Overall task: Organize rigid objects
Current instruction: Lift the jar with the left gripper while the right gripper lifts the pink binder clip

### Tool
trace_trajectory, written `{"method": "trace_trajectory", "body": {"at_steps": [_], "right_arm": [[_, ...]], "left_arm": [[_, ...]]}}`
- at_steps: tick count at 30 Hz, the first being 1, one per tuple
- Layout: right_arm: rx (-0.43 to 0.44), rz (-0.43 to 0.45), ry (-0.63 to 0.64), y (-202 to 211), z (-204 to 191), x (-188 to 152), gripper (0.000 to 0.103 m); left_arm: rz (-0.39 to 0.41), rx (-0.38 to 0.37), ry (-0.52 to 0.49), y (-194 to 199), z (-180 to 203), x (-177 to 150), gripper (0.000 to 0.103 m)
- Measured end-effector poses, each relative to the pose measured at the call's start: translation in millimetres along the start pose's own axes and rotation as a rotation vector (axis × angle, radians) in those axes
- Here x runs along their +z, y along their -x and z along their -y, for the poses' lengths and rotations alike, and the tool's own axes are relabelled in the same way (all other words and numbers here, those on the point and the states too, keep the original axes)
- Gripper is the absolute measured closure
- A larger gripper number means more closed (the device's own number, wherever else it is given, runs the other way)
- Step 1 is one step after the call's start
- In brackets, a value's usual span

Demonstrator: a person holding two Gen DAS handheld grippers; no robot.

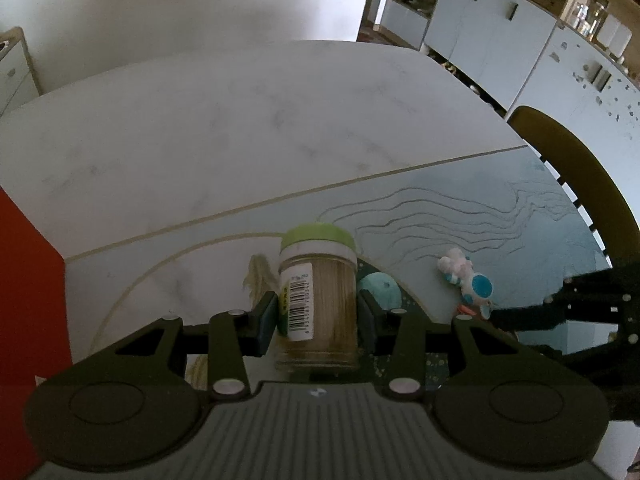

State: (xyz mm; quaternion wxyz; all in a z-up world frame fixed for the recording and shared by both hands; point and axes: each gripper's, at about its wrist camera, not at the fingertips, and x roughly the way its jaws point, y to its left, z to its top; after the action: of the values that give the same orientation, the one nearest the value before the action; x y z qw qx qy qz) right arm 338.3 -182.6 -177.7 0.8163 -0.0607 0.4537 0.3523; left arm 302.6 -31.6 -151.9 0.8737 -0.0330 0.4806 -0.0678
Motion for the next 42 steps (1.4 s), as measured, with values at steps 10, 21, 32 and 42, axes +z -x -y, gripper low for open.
{"method": "trace_trajectory", "body": {"at_steps": [10, 21, 32, 42], "right_arm": [[0.003, 0.050, -0.012, 27.7, -14.7, 1.3, 0.090], [-0.039, 0.104, -0.031, 54.9, -34.4, -3.4, 0.103], [-0.101, 0.095, 0.009, 67.3, -41.9, -15.7, 0.063], [-0.112, 0.042, -0.060, 44.5, -52.2, -45.9, 0.042]], "left_arm": [[0.009, 0.019, 0.060, 17.5, -2.3, -10.3, 0.062], [0.042, -0.003, 0.106, 65.8, -8.5, -29.9, 0.062], [0.078, -0.027, 0.109, 110.1, -20.2, -51.1, 0.062], [0.080, -0.019, 0.089, 125.3, -22.1, -66.8, 0.062]]}}
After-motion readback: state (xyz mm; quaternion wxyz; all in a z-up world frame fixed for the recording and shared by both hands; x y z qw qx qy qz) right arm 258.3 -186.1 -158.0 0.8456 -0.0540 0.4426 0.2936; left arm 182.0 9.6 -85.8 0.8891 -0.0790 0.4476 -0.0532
